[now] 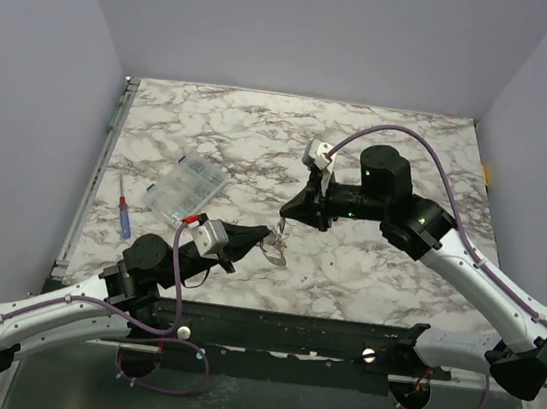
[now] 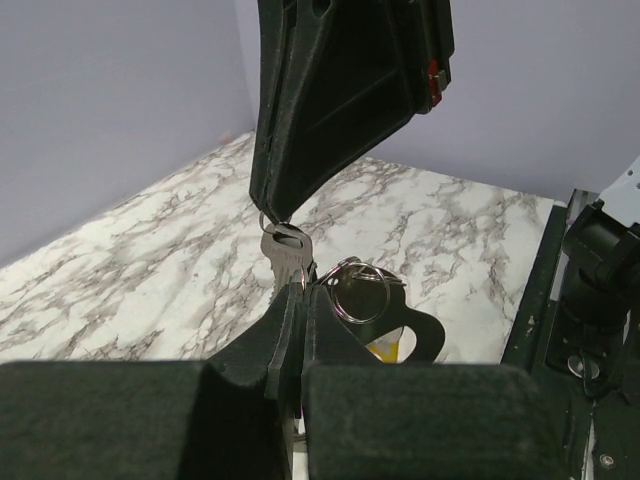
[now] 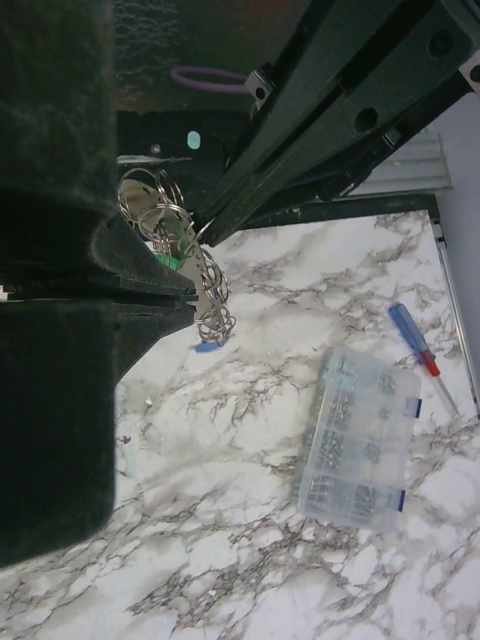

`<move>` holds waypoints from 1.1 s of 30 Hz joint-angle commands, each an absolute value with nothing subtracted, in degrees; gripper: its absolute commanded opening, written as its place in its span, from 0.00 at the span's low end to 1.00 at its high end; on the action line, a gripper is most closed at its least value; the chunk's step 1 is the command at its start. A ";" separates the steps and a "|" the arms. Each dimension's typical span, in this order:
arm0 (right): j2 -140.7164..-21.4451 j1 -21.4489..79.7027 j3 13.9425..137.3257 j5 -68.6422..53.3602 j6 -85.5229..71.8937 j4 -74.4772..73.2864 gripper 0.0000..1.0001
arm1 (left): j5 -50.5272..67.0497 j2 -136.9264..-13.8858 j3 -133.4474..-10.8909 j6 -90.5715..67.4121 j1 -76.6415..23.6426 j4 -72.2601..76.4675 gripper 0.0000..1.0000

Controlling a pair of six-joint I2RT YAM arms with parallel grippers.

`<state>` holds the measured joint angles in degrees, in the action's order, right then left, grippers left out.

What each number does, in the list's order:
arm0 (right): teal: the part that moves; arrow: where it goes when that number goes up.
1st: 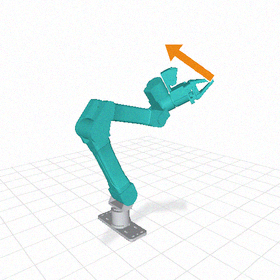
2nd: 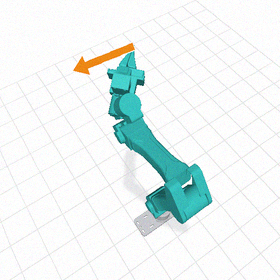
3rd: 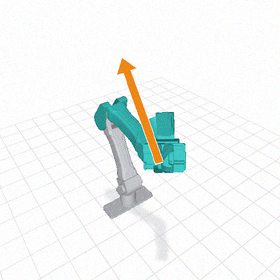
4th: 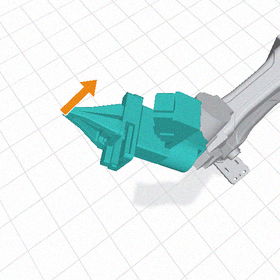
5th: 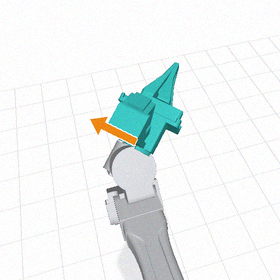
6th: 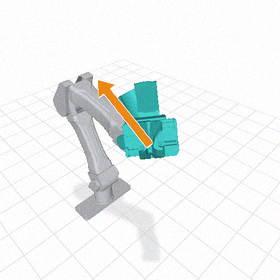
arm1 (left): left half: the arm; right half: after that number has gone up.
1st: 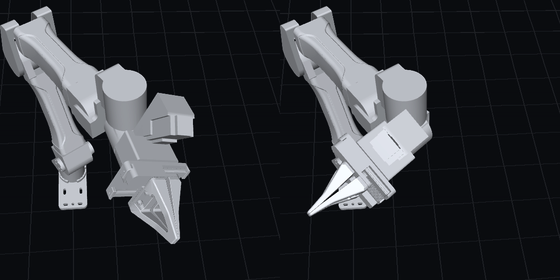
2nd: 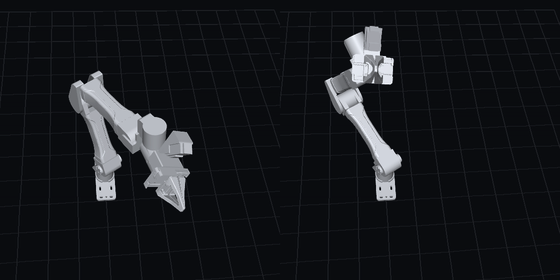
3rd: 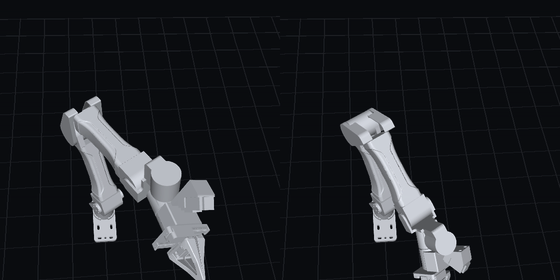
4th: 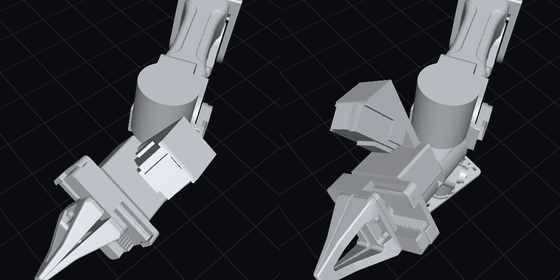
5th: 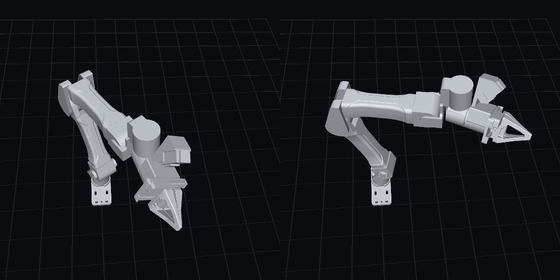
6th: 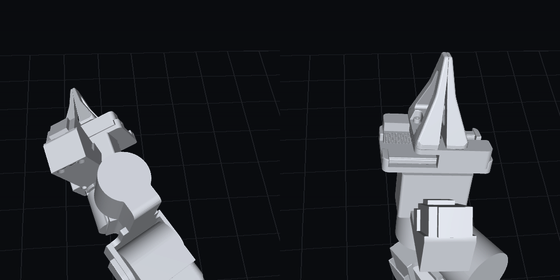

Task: Put the keys on the keyring

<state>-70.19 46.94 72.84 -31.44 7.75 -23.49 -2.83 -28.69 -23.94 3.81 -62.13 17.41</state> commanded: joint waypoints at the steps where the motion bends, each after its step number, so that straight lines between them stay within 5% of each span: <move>1: -69.58 47.29 71.54 -37.35 6.88 -22.89 0.01 | -1.33 -28.86 -24.06 3.18 -62.45 18.72 0.00; 33: -70.38 47.37 69.28 -43.32 4.22 -20.29 0.01 | -1.42 -29.70 -24.08 3.60 -62.42 18.64 0.00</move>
<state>-70.17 46.94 69.95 -41.98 4.75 -22.35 -2.61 -29.91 -23.94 3.79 -62.13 17.04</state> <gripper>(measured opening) 0.017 0.018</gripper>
